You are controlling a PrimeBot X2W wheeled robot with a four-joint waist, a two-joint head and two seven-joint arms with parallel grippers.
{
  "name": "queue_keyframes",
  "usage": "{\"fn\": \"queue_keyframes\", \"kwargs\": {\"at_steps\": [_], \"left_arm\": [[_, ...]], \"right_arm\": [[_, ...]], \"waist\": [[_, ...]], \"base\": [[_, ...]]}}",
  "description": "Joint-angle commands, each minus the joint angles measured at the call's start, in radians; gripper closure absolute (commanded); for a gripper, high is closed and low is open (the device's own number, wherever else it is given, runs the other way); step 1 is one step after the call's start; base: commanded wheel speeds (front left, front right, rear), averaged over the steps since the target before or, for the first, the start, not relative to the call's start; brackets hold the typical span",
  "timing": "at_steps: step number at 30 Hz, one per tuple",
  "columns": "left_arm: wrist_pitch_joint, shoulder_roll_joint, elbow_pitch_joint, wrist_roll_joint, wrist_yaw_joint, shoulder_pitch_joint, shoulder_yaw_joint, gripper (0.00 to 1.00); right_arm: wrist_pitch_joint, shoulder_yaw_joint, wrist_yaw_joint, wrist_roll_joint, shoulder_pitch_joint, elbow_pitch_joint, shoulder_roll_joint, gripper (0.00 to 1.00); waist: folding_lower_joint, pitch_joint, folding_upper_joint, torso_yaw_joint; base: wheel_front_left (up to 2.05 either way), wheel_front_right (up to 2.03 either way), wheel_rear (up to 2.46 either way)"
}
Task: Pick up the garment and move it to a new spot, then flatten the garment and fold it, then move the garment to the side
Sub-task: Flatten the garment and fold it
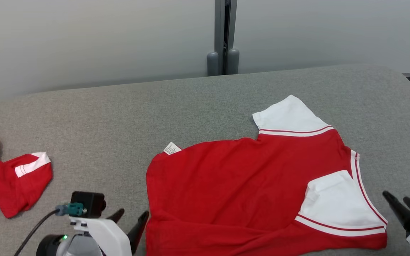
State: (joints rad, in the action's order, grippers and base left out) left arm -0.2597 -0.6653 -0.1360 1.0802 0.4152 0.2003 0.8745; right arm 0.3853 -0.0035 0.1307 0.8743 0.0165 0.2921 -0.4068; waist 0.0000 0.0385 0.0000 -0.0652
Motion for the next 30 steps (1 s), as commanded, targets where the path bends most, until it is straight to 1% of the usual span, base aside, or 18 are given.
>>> {"fn": "queue_keyframes", "kwargs": {"at_steps": [1, 2, 3, 5, 9, 12, 15, 16, 17, 18, 21, 22, 25, 28, 30], "left_arm": [[0.036, 0.003, 0.005, -0.023, 0.012, 0.035, -0.027, 0.0], [0.046, 0.0, 0.011, -0.039, 0.015, 0.049, -0.03, 0.0], [0.038, 0.011, 0.03, -0.049, 0.02, 0.083, -0.033, 0.0], [-0.013, 0.015, 0.056, -0.063, 0.016, 0.129, -0.01, 0.0], [-0.046, 0.066, 0.116, -0.098, 0.028, 0.26, -0.014, 0.0], [-0.056, 0.122, 0.182, -0.117, 0.016, 0.35, -0.015, 0.0], [-0.077, 0.17, 0.26, -0.139, -0.012, 0.439, 0.007, 0.0], [-0.077, 0.17, 0.26, -0.139, -0.012, 0.439, 0.007, 0.0], [-0.093, 0.193, 0.311, -0.157, -0.029, 0.489, 0.026, 0.0], [-0.1, 0.203, 0.332, -0.166, -0.037, 0.513, 0.035, 0.0], [-0.116, 0.24, 0.364, -0.177, -0.057, 0.568, 0.049, 0.0], [-0.116, 0.24, 0.364, -0.177, -0.057, 0.568, 0.049, 0.0], [-0.126, 0.261, 0.381, -0.191, -0.067, 0.613, 0.059, 0.0], [-0.135, 0.288, 0.38, -0.205, -0.063, 0.653, 0.066, 0.0], [-0.142, 0.296, 0.373, -0.213, -0.059, 0.672, 0.073, 0.0]], "right_arm": [[-0.01, -0.026, 0.0, -0.023, 0.016, -0.037, 0.01, 0.0], [-0.012, -0.037, 0.0, -0.035, 0.03, -0.056, 0.019, 0.0], [0.0, -0.048, 0.0, -0.061, 0.058, -0.082, 0.033, 0.0], [0.018, -0.046, 0.0, -0.084, 0.098, -0.094, 0.044, 0.0], [0.04, -0.03, 0.0, -0.125, 0.216, -0.082, 0.055, 0.0], [0.035, -0.01, 0.0, -0.146, 0.324, -0.056, 0.052, 0.0], [0.02, 0.011, 0.0, -0.163, 0.435, -0.016, 0.036, 0.0], [0.02, 0.011, 0.0, -0.163, 0.435, -0.016, 0.036, 0.0], [0.005, 0.026, 0.0, -0.172, 0.508, 0.02, 0.024, 0.0], [0.0, 0.039, 0.0, -0.176, 0.543, 0.04, 0.017, 0.0], [-0.009, 0.071, 0.0, -0.183, 0.639, 0.1, -0.016, 0.0], [-0.009, 0.071, 0.0, -0.183, 0.639, 0.1, -0.016, 0.0], [-0.021, 0.112, 0.0, -0.187, 0.723, 0.161, -0.038, 0.0], [-0.036, 0.154, 0.0, -0.176, 0.797, 0.225, -0.058, 0.0], [-0.054, 0.175, 0.0, -0.157, 0.839, 0.264, -0.053, 0.0]], "waist": [[0.0, 0.006, 0.0, -0.003], [0.0, 0.011, 0.0, -0.005], [0.0, 0.027, 0.0, -0.006], [0.0, 0.048, 0.0, -0.005], [0.0, 0.101, 0.0, 0.001], [0.0, 0.155, 0.0, 0.009], [0.0, 0.218, 0.0, 0.021], [0.0, 0.218, 0.0, 0.021], [0.0, 0.256, 0.0, 0.029], [0.0, 0.273, 0.0, 0.034], [0.0, 0.321, 0.0, 0.053], [0.0, 0.321, 0.0, 0.053], [0.0, 0.358, 0.0, 0.071], [0.0, 0.391, 0.0, 0.091], [0.0, 0.411, 0.0, 0.102]], "base": [[0.0, 0.0, 0.0], [0.0, 0.0, 0.0], [0.0, 0.0, 0.0], [0.0, 0.0, 0.0], [0.0, 0.0, 0.0], [0.0, 0.0, 0.0], [0.0, 0.0, 0.0], [0.0, 0.0, 0.0], [0.0, 0.0, 0.0], [0.0, 0.0, 0.0], [0.0, 0.0, 0.0], [0.0, 0.0, 0.0], [0.0, 0.0, 0.0], [0.0, 0.0, 0.0], [0.0, 0.0, 0.0]]}}
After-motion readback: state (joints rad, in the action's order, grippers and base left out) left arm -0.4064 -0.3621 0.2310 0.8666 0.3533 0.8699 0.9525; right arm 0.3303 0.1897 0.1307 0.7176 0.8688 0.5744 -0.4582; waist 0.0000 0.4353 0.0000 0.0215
